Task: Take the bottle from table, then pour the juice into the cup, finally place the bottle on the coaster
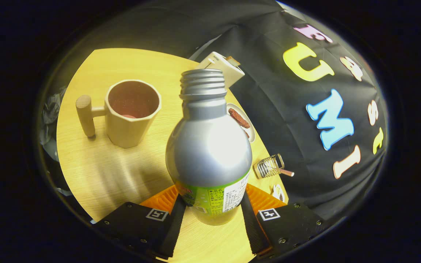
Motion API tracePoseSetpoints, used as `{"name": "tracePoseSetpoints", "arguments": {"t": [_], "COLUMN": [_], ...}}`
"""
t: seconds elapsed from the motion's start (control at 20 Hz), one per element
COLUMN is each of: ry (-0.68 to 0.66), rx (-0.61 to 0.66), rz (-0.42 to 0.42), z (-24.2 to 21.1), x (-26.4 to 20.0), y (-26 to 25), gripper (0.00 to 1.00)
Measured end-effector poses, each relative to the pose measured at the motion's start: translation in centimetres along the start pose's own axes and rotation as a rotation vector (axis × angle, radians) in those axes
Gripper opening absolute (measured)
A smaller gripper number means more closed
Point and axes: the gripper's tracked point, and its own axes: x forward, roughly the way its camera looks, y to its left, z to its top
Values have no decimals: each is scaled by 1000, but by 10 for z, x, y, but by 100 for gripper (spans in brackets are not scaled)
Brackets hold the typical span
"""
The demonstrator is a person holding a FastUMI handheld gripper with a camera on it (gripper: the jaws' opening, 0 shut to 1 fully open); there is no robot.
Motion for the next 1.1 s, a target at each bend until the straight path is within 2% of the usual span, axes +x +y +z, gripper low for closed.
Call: {"name": "tracePoseSetpoints", "arguments": {"t": [0.3,0.85,1.1], "ry": [62,196,261], "rx": [-164,-351,-399], "rz": [25,72,94], "z": [9,9,4], "x": [4,7,4], "y": [9,16,18], "gripper": [75,75,75]}}
